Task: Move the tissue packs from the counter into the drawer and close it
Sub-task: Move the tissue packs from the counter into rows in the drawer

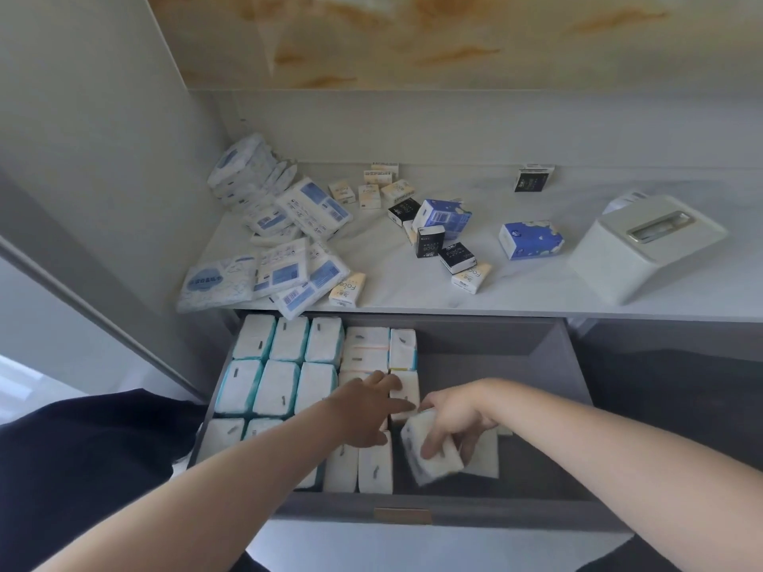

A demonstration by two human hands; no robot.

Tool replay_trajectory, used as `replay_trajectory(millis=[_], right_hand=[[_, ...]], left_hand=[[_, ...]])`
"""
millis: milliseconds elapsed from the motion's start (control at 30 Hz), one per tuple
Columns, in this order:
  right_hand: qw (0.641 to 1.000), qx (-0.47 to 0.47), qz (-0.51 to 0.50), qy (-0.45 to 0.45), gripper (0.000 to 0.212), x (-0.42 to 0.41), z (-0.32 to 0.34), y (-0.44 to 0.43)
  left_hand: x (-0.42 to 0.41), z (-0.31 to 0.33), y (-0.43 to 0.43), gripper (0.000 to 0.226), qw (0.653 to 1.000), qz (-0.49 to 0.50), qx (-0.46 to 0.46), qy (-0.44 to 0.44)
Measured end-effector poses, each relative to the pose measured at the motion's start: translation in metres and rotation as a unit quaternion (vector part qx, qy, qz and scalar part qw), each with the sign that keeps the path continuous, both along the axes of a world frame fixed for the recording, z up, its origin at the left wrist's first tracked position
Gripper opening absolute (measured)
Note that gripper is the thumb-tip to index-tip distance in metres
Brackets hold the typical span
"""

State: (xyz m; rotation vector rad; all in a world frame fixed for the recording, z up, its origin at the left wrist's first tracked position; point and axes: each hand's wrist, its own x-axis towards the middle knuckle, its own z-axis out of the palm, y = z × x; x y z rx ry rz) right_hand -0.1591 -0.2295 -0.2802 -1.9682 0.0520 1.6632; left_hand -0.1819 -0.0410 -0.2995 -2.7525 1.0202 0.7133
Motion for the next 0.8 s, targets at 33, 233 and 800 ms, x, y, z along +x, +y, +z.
replay_trajectory(millis=[33, 233, 800], right_hand=[[0.999, 0.003, -0.034, -0.014, 0.04, -0.005, -0.006, 0.004], [0.991, -0.038, -0.104, -0.075, 0.081, -0.014, -0.034, 0.016], [0.991, -0.011, -0.111, 0.069, 0.043, -0.021, -0.045, 0.003]], left_hand=[[0.003, 0.0, 0.001, 0.066, 1.0, 0.01, -0.008, 0.005], [0.008, 0.002, 0.005, 0.06, 0.996, 0.054, -0.042, 0.062], [0.002, -0.018, -0.018, 0.086, 0.999, 0.036, -0.013, -0.03]])
